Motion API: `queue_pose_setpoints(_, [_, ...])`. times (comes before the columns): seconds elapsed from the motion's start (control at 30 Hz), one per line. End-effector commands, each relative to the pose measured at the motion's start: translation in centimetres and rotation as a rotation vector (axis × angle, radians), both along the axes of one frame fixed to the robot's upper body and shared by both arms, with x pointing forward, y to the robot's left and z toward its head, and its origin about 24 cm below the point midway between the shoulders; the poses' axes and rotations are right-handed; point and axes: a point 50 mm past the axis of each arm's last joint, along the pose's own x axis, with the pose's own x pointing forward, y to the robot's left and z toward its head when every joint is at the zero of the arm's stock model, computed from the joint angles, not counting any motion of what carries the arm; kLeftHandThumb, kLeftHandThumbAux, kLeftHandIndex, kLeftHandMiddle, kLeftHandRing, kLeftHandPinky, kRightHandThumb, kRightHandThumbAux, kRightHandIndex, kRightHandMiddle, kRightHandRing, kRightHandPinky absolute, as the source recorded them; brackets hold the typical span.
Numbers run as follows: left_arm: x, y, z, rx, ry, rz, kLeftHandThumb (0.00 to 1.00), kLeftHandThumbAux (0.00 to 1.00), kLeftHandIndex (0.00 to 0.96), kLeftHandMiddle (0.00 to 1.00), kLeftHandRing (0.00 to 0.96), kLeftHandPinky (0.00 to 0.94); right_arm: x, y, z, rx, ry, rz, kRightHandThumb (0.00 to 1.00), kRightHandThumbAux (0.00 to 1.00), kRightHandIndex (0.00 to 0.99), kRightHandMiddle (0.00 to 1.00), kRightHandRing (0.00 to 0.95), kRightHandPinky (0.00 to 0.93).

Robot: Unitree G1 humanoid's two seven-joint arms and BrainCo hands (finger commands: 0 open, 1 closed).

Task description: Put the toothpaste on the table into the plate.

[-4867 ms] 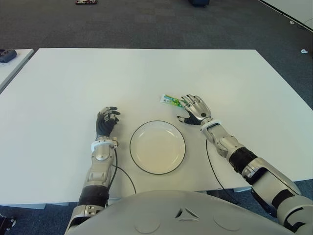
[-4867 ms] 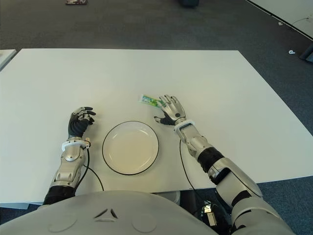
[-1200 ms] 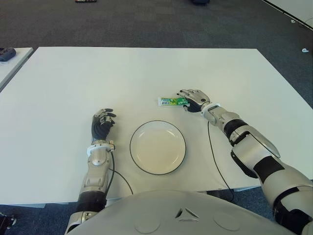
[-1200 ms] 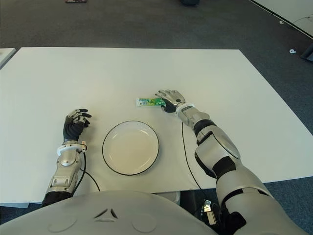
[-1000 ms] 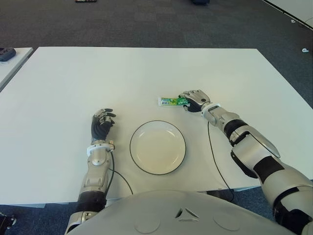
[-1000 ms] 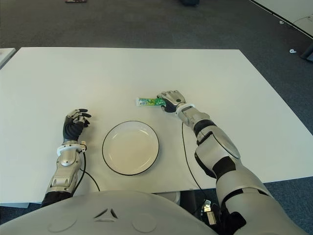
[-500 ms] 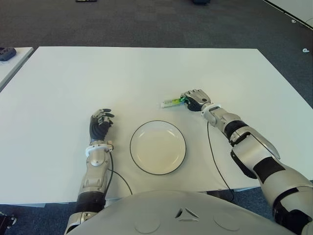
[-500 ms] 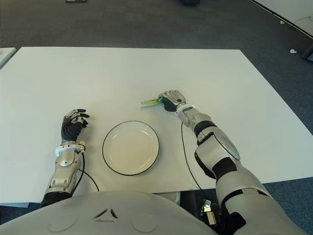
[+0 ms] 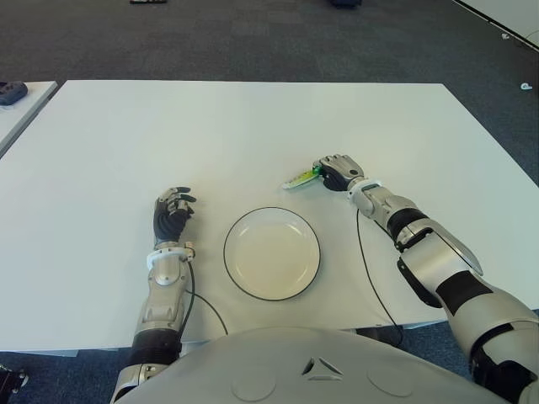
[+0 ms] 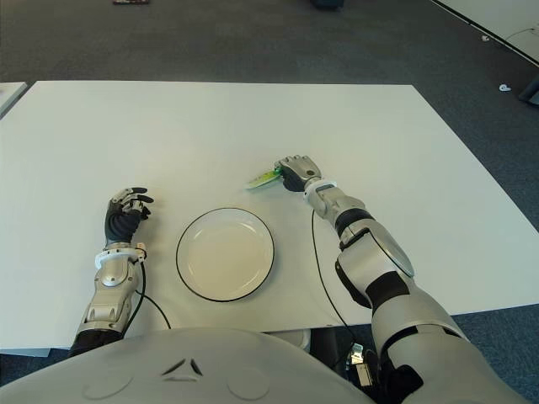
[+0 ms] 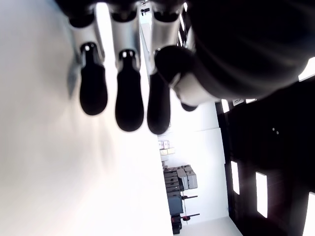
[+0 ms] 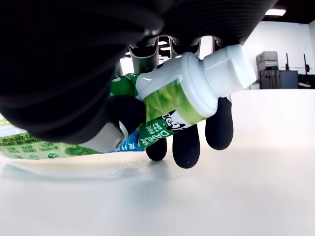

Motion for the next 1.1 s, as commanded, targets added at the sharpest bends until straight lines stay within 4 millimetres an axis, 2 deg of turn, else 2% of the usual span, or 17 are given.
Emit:
queue_pose_setpoints(0.03, [0.0, 0.0, -0.4, -0.007, 0.021, 0.001, 0.831, 0.682, 0.388, 0.515, 0.653, 0.606, -0.4, 0.0, -0.6, 0.015, 0.042, -0.007, 0.84, 0.681, 0.435, 0.475, 0.613, 0.608])
queue_pose_setpoints(0.4, [0.1, 0.1, -0.4, -0.005, 0.02, 0.006, 0.832, 0.682, 0.389, 0.514, 0.653, 0.607, -0.2, 0.2, -0.2, 0.031, 0.025, 0.002, 0.84, 0.682, 0.432, 0.476, 0.619, 0.616])
queue_pose_setpoints(0.6, [0.1, 0.2, -0.4, -0.003, 0.02, 0.005, 0.832, 0.682, 0.39, 0.517, 0.656, 0.609, 0.2, 0.3, 0.6, 0.072, -0.007, 0.012, 0.838, 0.683, 0.428, 0.478, 0.627, 0.633])
queue_pose_setpoints(0.7, [0.1, 0.2, -0.4, -0.001, 0.014, 0.005, 0.832, 0.682, 0.391, 0.516, 0.653, 0.608, 0.8, 1.0, 2.4, 0.177, -0.069, 0.046, 0.837, 0.685, 0.418, 0.485, 0.641, 0.653])
queue_pose_setpoints(0.8, [0.1, 0.3, -0.4, -0.002, 0.012, 0.005, 0.832, 0.682, 0.392, 0.51, 0.646, 0.602, 1.0, 1.7, 4.2, 0.292, -0.134, 0.105, 0.837, 0.685, 0.405, 0.522, 0.689, 0.717])
queue_pose_setpoints(1.1, [0.1, 0.4, -0.2, 0.003, -0.001, -0.011, 0.833, 0.682, 0.394, 0.504, 0.641, 0.606, 0.1, 2.5, 6.2, 0.478, -0.212, 0.193, 0.842, 0.681, 0.412, 0.56, 0.778, 0.807])
